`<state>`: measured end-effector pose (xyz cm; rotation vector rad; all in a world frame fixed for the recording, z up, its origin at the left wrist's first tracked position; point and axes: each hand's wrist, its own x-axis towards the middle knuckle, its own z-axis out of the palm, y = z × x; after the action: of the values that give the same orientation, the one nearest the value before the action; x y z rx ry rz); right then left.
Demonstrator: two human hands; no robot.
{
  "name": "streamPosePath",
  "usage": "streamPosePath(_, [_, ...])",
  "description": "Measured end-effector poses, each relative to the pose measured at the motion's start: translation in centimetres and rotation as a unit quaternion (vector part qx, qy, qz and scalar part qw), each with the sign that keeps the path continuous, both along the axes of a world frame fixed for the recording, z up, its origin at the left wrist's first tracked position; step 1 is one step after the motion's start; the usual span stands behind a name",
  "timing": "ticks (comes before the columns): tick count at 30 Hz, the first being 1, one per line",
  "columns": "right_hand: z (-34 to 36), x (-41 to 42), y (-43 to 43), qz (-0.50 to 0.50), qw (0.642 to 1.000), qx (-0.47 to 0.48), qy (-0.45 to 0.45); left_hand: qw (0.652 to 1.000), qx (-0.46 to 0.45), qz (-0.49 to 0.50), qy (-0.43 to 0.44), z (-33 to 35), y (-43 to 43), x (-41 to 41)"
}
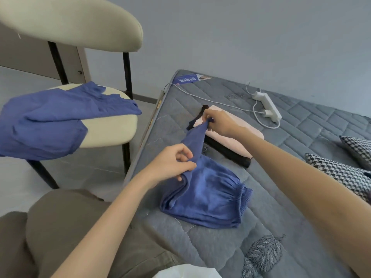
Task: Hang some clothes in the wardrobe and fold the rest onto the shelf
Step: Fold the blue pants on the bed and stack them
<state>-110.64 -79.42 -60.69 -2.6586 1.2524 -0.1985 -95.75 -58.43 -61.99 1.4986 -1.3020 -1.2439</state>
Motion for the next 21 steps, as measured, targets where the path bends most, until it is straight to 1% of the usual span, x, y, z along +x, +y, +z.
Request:
streamPosePath(3, [0.0, -3.4, 1.4, -0.019, 0.999, 0.033, -0.011, 0.998, 0.025, -0.058, 0.014, -0.6, 0.1, -3.0])
streamPosePath(5, [-0.6, -5.8, 2.1, -0.025, 0.999, 0.037, -0.01, 0.995, 0.04, -0.09, 0.024, -1.2, 0.3, -4.8])
streamPosePath(11, [-3.4, -12.3, 4.6, -0.073, 0.996, 0.052, 0.0, 0.979, 0.088, -0.182, -0.018, -3.8, 0.7, -9.4])
streamPosePath(16, [-6.3, -16.1, 5.8, -0.126, 0.99, 0.059, -0.008, 0.969, 0.107, -0.22, -0.045, -5.8, 0.3, -11.9])
streamPosePath(21, [-8.6, -17.5, 6.5, -0.151, 0.985, 0.08, -0.025, 0.958, 0.134, -0.248, -0.058, -7.1, 0.5, -13.7])
